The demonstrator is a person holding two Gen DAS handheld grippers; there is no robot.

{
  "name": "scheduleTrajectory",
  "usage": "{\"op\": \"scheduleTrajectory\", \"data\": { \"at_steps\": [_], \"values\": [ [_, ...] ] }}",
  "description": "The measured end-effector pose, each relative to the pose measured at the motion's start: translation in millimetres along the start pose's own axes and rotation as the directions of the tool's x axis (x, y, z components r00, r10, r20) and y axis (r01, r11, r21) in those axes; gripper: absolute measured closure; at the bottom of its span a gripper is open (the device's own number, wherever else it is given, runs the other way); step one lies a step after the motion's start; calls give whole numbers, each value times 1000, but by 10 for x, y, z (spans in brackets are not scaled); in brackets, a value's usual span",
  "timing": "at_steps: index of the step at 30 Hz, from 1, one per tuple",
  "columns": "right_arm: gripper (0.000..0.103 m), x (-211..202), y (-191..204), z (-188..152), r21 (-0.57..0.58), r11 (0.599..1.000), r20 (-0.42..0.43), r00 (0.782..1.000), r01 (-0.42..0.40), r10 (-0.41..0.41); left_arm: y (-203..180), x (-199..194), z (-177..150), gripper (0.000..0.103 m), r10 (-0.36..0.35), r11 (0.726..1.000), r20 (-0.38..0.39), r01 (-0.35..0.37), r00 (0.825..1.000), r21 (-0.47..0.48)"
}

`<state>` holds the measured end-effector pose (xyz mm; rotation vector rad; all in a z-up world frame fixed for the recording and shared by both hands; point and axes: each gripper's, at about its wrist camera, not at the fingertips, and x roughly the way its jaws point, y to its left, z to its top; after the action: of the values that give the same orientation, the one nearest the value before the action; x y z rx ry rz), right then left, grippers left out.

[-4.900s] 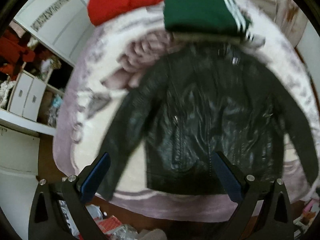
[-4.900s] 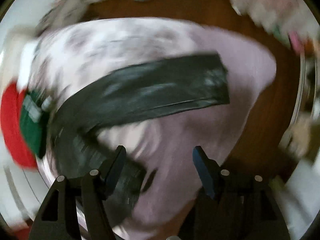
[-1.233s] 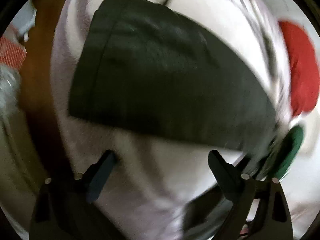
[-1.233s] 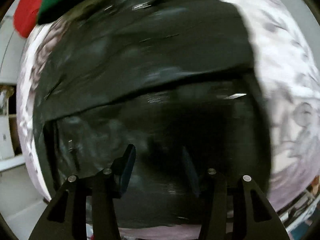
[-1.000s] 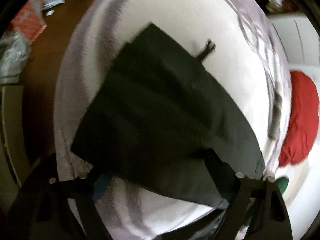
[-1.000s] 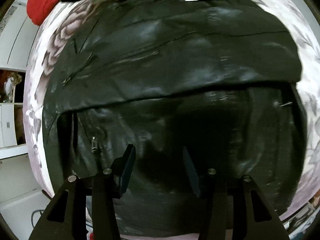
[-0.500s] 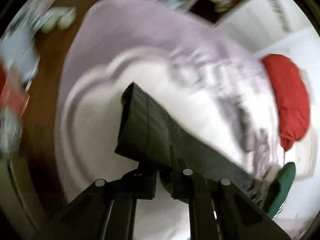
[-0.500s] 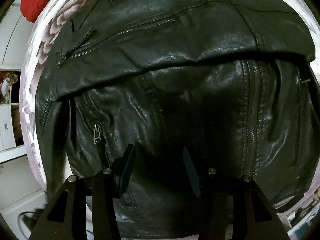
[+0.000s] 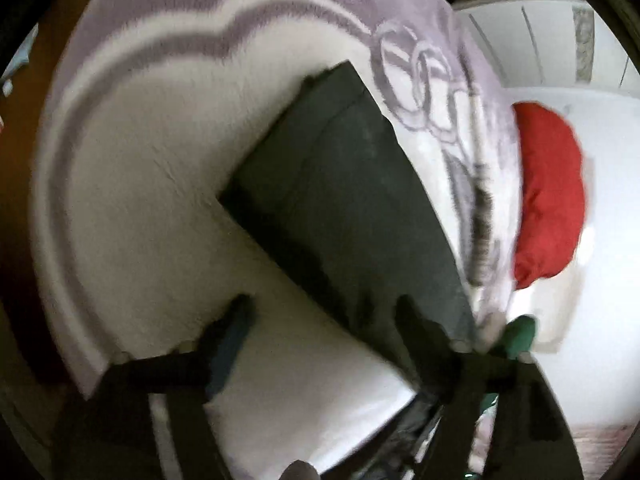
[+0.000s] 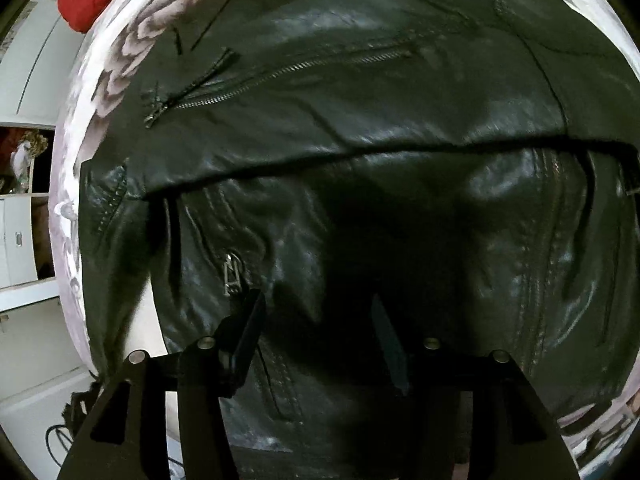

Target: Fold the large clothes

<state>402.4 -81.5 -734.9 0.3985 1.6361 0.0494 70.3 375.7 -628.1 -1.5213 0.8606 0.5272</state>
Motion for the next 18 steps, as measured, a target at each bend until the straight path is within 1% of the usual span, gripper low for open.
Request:
{"op": "scheduleTrajectory", "data": {
  "at_steps": [1, 3, 5, 6, 7, 8, 9, 10, 13, 15, 16, 18],
  "values": [
    [45, 4, 16, 17, 3, 1000, 0, 1000, 1, -1, -9, 50, 2, 26, 12, 1000, 14, -12, 1000, -10],
    [45, 4, 45, 53, 11, 1000, 3, 1000, 9, -9, -71, 142, 46, 25, 67, 997, 42, -65, 997, -38],
    [45, -39, 86, 138, 3, 1000, 11, 1000, 25, -25, -196, 151, 32, 25, 120, 991, 130, -112, 984, -69],
    [45, -70, 104, 166, -7, 999, 17, 999, 52, -52, -285, 157, 10, 26, 150, 988, 168, -141, 974, -62],
    [45, -123, 142, 189, -23, 996, 29, 996, 83, -83, -468, 165, -37, 37, 194, 981, 227, -196, 954, -15],
    [45, -183, 171, 217, -34, 994, 45, 994, 100, -99, -583, 163, -69, 56, 219, 972, 264, -233, 939, 23],
    [45, -260, 186, 250, -49, 991, 66, 991, 121, -118, -719, 185, -87, 99, 251, 958, 292, -279, 923, 60],
    [45, -314, 225, 279, -61, 989, 83, 988, 138, -133, -847, 206, -83, 98, 271, 946, 314, -312, 910, 87],
    [45, -429, 345, 399, -94, 978, 119, 977, 186, -175, -1012, 137, -41, 99, 254, 942, 348, -312, 902, 121],
    [45, -458, 436, 506, -120, 965, 158, 965, 231, -211, -1116, 55, -14, 99, 245, 934, 368, -321, 897, 160],
    [45, -453, 481, 559, -135, 957, 183, 956, 256, -230, -1172, -32, -22, 100, 235, 925, 384, -327, 893, 194],
    [45, -335, 595, 698, -186, 921, 232, 926, 343, -298, -1419, -30, 12, 100, 227, 911, 404, -339, 886, 233]
  ]
}}
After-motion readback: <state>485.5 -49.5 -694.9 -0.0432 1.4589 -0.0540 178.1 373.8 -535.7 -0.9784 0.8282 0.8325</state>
